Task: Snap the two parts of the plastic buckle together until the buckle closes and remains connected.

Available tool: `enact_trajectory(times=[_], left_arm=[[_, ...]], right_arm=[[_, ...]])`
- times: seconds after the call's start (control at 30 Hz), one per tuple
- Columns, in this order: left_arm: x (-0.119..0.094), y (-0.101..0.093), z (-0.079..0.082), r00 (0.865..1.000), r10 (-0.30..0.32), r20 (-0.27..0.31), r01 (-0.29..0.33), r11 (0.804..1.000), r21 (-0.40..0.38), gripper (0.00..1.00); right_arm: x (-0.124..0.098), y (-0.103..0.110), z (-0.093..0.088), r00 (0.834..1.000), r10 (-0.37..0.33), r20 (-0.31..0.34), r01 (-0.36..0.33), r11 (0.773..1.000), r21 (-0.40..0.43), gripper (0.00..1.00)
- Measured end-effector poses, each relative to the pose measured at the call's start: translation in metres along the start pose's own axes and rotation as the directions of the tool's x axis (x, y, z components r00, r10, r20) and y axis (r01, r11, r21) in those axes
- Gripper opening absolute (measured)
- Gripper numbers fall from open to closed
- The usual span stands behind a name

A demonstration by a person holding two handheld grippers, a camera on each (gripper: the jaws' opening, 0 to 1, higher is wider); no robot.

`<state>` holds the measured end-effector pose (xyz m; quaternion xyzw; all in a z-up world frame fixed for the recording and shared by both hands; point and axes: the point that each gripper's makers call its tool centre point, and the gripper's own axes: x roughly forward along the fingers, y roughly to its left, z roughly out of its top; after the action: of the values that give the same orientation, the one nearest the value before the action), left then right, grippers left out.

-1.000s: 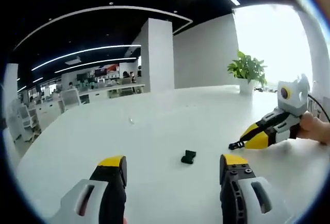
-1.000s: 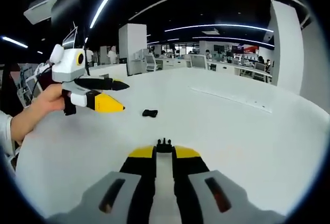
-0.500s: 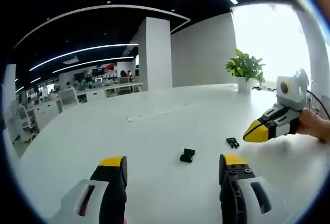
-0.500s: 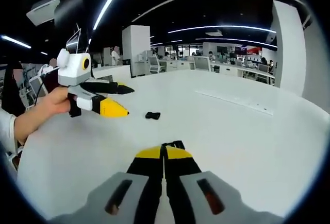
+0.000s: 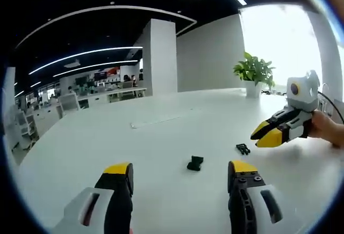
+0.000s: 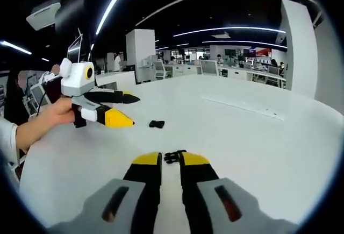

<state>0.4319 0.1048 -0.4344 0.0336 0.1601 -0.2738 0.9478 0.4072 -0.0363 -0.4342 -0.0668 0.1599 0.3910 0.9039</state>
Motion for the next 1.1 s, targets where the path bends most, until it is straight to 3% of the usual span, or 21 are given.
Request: enact_trajectory(times=[0.07, 0.5, 0.9, 1.1], left_arm=[[0.001, -0.001, 0.001, 1.000, -0.007, 0.004, 0.007, 1.000, 0.000, 0.72], [0.011, -0.004, 0.000, 1.000, -0.016, -0.003, 0.016, 0.999, 0.030, 0.68], [0.022, -0.007, -0.001, 0.999, -0.035, -0.018, 0.036, 0.998, 0.048, 0.58], [0.027, -0.014, -0.003, 0.998, -0.057, -0.039, 0.060, 0.995, 0.074, 0.48]], right_arm=[[0.002, 0.000, -0.001, 1.000, -0.005, -0.006, 0.005, 1.000, 0.001, 0.22], [0.003, -0.003, 0.001, 1.000, -0.015, 0.005, 0.015, 1.000, 0.006, 0.25], [0.005, -0.006, -0.001, 1.000, -0.017, 0.000, 0.017, 1.000, 0.003, 0.25], [0.006, -0.005, -0.002, 1.000, -0.014, -0.003, 0.014, 1.000, 0.007, 0.25]])
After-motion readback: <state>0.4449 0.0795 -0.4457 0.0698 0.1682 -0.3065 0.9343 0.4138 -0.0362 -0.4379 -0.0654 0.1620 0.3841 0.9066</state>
